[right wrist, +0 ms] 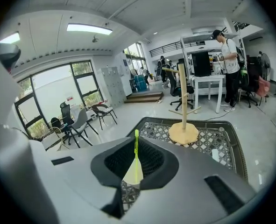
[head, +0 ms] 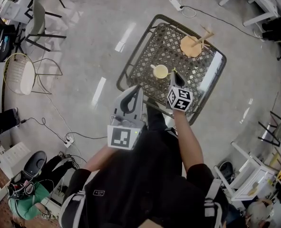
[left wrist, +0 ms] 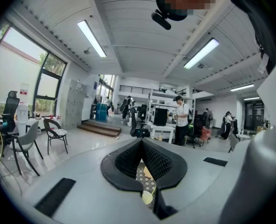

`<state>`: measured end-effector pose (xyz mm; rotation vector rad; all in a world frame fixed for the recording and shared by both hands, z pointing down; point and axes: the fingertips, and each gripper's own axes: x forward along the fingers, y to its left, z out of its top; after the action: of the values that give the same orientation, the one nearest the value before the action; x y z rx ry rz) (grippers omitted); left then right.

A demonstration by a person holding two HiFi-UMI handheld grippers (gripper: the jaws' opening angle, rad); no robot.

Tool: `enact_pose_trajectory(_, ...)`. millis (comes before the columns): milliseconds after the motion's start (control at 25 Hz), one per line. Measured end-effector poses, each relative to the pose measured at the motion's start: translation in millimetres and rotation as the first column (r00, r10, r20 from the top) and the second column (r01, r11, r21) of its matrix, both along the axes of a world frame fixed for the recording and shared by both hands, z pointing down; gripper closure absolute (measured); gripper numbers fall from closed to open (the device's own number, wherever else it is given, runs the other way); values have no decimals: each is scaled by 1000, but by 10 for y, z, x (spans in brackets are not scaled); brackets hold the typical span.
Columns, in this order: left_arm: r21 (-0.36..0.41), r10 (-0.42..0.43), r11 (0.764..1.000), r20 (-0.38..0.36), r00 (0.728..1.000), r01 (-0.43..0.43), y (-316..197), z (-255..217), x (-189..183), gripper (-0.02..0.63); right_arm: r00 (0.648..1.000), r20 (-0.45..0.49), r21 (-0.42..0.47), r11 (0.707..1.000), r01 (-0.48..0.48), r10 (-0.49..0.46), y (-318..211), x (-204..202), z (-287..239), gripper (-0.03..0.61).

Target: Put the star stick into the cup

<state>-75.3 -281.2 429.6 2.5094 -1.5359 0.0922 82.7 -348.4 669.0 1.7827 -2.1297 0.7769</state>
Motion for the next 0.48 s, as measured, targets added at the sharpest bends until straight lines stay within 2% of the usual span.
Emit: enact_pose_trajectory(480,-9,-2,1000,11,1000,2,-53,50,22,598,995,67,-62,996,-65,69,-189,278,284,557)
